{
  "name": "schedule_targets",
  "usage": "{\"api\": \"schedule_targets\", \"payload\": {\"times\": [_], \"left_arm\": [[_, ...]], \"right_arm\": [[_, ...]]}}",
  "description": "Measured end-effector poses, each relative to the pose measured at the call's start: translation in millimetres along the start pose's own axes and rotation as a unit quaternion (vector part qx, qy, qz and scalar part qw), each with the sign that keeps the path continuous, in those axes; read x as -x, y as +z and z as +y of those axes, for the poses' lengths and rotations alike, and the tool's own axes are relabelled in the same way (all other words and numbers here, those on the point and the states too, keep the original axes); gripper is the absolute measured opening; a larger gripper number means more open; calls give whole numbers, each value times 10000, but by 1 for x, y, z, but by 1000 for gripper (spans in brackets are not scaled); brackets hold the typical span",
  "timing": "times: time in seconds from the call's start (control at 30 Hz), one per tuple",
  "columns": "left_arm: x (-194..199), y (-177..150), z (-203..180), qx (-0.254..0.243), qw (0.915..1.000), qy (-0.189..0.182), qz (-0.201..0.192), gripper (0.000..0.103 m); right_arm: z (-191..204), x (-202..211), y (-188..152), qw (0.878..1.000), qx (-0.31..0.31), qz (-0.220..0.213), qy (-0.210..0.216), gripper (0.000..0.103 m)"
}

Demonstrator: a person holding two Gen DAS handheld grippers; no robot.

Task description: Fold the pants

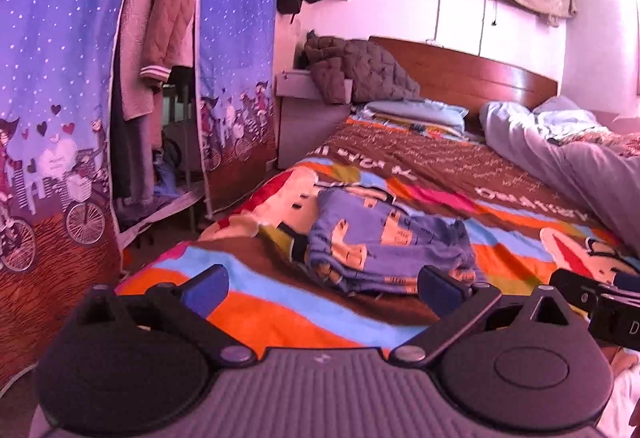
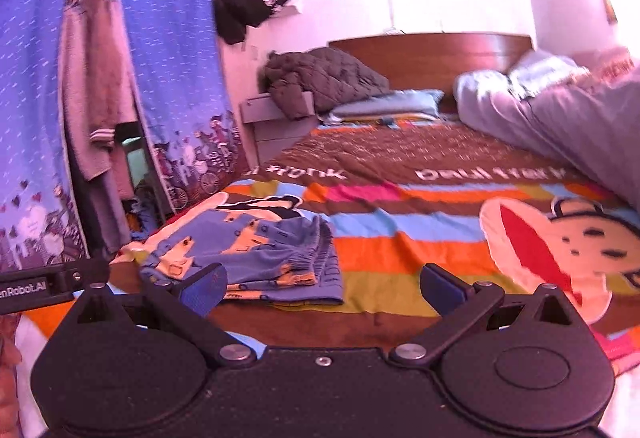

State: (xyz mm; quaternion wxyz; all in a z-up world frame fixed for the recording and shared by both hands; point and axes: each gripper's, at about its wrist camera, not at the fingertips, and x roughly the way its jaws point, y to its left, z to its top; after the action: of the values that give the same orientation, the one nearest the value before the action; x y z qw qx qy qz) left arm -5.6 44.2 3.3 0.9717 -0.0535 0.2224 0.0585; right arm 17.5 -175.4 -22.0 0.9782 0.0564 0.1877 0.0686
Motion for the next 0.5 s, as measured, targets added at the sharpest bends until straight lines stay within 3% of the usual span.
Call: {"api": "schedule_targets", "payload": {"times": [0.17,0.5], "left_arm": [[1,-9,5,276,9992,38,280,103],[-16,-15,-2,127,9997,72,201,103]], "right_arm": [[-2,5,-6,9999,64,49,86,102],[-18,-6,-23,9996,-149,233,-82,102]]}}
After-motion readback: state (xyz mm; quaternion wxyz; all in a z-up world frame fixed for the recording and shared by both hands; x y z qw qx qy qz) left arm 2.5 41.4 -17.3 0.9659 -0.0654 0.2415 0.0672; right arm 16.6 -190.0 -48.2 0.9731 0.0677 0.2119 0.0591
